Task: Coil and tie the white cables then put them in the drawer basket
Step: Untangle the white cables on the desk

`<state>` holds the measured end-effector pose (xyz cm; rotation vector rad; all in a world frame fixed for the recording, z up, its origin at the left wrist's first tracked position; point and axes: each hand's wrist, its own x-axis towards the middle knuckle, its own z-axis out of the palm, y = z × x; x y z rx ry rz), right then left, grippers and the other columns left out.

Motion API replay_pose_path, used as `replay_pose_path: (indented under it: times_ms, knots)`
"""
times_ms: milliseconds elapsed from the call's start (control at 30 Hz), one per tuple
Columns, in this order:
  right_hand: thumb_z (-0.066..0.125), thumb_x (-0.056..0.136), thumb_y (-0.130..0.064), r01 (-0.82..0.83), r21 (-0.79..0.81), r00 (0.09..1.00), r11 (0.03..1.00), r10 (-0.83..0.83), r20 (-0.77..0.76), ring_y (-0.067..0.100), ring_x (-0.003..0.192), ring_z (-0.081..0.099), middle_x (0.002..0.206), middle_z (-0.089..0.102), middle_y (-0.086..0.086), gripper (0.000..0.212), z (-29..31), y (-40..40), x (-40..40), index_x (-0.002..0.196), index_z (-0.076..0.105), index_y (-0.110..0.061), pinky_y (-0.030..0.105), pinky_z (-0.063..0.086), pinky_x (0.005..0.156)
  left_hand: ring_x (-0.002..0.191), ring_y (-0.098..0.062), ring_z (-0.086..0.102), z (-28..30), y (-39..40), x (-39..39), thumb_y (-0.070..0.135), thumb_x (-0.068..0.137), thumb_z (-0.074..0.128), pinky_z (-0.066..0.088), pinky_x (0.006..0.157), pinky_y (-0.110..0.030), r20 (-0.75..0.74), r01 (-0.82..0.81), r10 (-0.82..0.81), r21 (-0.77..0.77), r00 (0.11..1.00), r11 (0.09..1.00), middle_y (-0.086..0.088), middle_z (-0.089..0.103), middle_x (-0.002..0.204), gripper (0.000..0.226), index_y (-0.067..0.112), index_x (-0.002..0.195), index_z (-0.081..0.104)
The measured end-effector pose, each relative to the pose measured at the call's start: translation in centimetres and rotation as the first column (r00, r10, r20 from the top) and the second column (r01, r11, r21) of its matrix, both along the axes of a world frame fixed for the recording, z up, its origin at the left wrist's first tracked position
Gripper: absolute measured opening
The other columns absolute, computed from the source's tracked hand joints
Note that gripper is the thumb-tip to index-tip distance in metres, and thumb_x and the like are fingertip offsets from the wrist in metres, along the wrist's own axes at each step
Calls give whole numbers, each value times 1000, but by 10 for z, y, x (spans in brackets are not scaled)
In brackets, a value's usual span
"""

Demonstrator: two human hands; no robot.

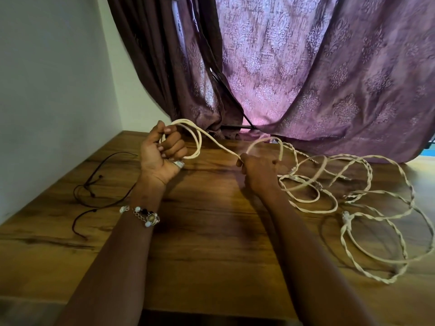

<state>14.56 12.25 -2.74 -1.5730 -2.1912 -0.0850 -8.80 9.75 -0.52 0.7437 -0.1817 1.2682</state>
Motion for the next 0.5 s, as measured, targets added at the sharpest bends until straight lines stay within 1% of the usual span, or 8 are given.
replay_pose_path:
  times_ms: [33, 100, 167, 233, 300, 367, 433, 500]
  knots:
    - [49, 82, -3, 20, 21, 1000, 1000, -21, 6, 27, 109, 54, 106, 65, 2, 33, 2, -1, 0, 108, 58, -20, 58, 31, 104, 36, -8, 24, 0, 0, 0, 26, 95, 43, 25, 38, -24, 44, -16, 15, 2, 999, 1000, 3, 32, 42, 29, 7, 74, 53]
    - [48, 79, 5, 19, 91, 999, 996, -16, -35, 26, 108, 54, 105, 64, 2, 39, 6, 1, 2, 106, 59, -21, 58, 29, 105, 34, -7, 22, 1, 0, -1, 27, 95, 40, 25, 36, -22, 92, -156, 160, -43, 983, 987, 3, 37, 40, 33, 9, 70, 52]
    - [49, 77, 10, -153, 150, 960, 977, 183, -211, 25, 97, 59, 97, 68, 2, 42, 10, 4, 8, 105, 64, -18, 47, 43, 94, 31, -6, 24, 1, -2, -2, 30, 99, 33, 23, 34, -20, 139, -275, 289, -109, 947, 955, 6, 34, 39, 39, 13, 68, 49]
    - [49, 82, 13, -314, 194, 823, 930, 368, -434, 12, 88, 61, 91, 70, 1, 39, 14, 2, 14, 110, 66, -9, 32, 48, 79, 29, -6, 26, 1, -2, -3, 31, 102, 29, 21, 34, -20, 190, -319, 348, -165, 918, 933, 6, 32, 39, 44, 13, 66, 48]
    - [49, 89, 11, -332, 208, 674, 920, 385, -630, -4, 83, 60, 87, 70, -1, 27, 20, -3, 21, 108, 64, 0, 20, 45, 77, 29, -5, 25, 1, -1, -4, 30, 101, 29, 20, 34, -19, 157, -343, 376, -201, 913, 917, 7, 32, 39, 45, 13, 64, 49]
    - [50, 92, 7, -355, 249, 459, 901, 401, -793, 5, 84, 64, 85, 68, 8, 13, 24, -3, 26, 101, 59, 8, 26, 48, 86, 29, -5, 25, -1, 1, -1, 29, 101, 30, 19, 33, -19, 84, -366, 394, -235, 915, 900, 8, 30, 38, 47, 14, 61, 49]
    - [47, 91, 12, -339, 311, 260, 888, 406, -876, 16, 76, 66, 80, 63, 14, 10, 30, -5, 31, 93, 54, 5, 32, 52, 82, 28, -6, 24, -2, 3, 3, 30, 101, 28, 19, 32, -18, 8, -376, 391, -257, 920, 891, 8, 29, 37, 49, 15, 59, 49]
    - [42, 90, 18, -293, 348, 173, 890, 407, -897, 13, 64, 63, 77, 57, 11, 22, 33, -7, 34, 92, 50, -2, 29, 54, 71, 27, -6, 24, -3, 4, 6, 31, 101, 28, 19, 31, -18, -60, -372, 370, -267, 927, 889, 9, 29, 36, 51, 16, 58, 49]
